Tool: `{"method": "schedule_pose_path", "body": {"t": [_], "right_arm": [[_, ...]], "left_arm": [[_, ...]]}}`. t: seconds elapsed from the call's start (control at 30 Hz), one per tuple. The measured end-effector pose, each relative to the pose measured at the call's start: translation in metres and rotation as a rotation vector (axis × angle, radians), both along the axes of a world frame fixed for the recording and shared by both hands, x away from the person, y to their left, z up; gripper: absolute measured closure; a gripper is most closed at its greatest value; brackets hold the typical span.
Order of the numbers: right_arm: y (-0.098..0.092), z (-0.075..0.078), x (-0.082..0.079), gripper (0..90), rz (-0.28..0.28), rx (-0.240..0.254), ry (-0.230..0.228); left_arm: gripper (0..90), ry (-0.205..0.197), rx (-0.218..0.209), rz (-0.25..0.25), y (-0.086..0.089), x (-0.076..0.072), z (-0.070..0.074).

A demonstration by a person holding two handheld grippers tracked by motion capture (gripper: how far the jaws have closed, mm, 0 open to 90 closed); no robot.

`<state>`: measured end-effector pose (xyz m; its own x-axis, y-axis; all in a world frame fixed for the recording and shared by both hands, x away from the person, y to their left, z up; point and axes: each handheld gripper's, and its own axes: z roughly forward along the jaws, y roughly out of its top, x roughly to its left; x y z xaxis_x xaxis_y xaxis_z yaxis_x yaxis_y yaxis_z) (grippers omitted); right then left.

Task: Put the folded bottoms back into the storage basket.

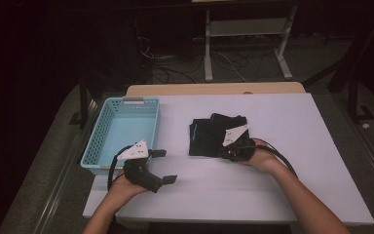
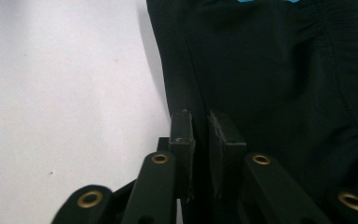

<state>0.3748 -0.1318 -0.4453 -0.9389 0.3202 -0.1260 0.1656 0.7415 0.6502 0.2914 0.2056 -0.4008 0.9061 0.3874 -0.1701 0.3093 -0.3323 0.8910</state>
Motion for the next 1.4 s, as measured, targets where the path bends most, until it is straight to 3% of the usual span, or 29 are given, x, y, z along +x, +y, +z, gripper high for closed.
{"method": "schedule_pose_path", "body": {"t": [0.5, 1.4], "right_arm": [[-0.005, 0.005, 0.005, 83.7, -0.018, 0.047, 0.087], [-0.02, 0.015, -0.018, 83.7, -0.03, 0.093, 0.135]], "left_arm": [[0.1, 0.001, -0.005, -0.001, 0.0, 0.0, 0.0], [0.1, 0.006, -0.013, 0.001, 0.001, 0.0, 0.0]]}}
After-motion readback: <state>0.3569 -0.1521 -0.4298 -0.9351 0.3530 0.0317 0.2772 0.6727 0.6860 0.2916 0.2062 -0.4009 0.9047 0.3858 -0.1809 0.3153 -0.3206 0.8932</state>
